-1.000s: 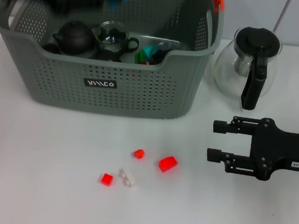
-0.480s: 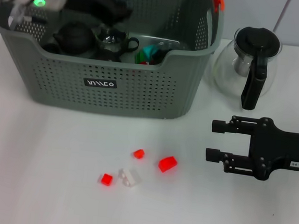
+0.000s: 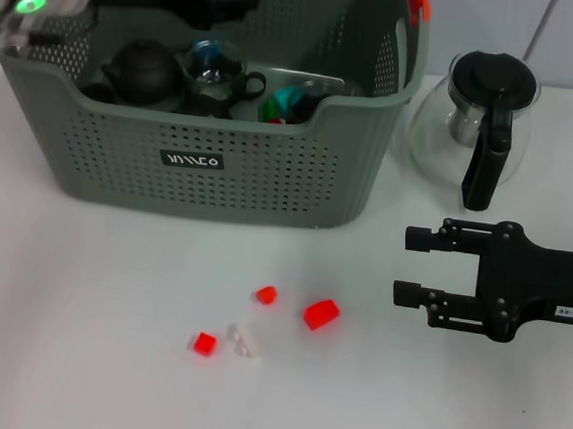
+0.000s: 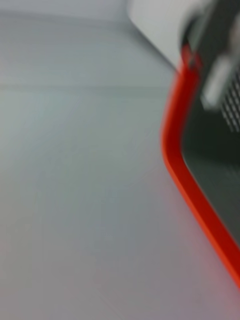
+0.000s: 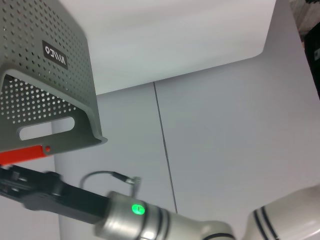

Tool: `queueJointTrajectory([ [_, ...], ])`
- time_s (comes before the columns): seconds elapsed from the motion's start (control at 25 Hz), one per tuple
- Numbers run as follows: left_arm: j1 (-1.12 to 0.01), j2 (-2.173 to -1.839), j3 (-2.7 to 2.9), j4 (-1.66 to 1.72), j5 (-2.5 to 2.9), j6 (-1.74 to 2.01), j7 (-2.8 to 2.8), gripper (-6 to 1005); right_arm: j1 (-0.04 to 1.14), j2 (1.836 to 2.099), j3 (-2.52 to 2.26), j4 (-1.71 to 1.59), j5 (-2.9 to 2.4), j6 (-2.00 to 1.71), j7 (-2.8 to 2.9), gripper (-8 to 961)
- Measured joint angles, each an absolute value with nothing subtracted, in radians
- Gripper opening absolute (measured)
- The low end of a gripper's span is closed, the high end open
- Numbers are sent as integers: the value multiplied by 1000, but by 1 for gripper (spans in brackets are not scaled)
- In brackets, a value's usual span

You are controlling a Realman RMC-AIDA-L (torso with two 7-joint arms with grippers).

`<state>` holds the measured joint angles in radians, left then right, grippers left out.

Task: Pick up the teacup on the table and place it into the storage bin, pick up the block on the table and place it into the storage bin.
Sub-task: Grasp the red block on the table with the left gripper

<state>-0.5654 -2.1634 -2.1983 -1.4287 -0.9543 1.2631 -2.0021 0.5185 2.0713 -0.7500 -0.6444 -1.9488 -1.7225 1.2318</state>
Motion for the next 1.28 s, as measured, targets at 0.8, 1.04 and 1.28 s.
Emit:
queueJointTrajectory([
  [0.8,-220,-2165,-2339,-1042,-1163,1708,-1111,653,512,2071,-750,-636,-1950,-1714,1232,687],
  [1.04,-267,-2166,-2337,-934,-1041,1623,-1125,650,507,2071,-750,-636,-1951,-1712,1232,687],
  [1.28,-309,-2165,-2336,-899,-987,1573,-1220,644,503,2071,-750,-635,-1953,-1712,1232,686],
])
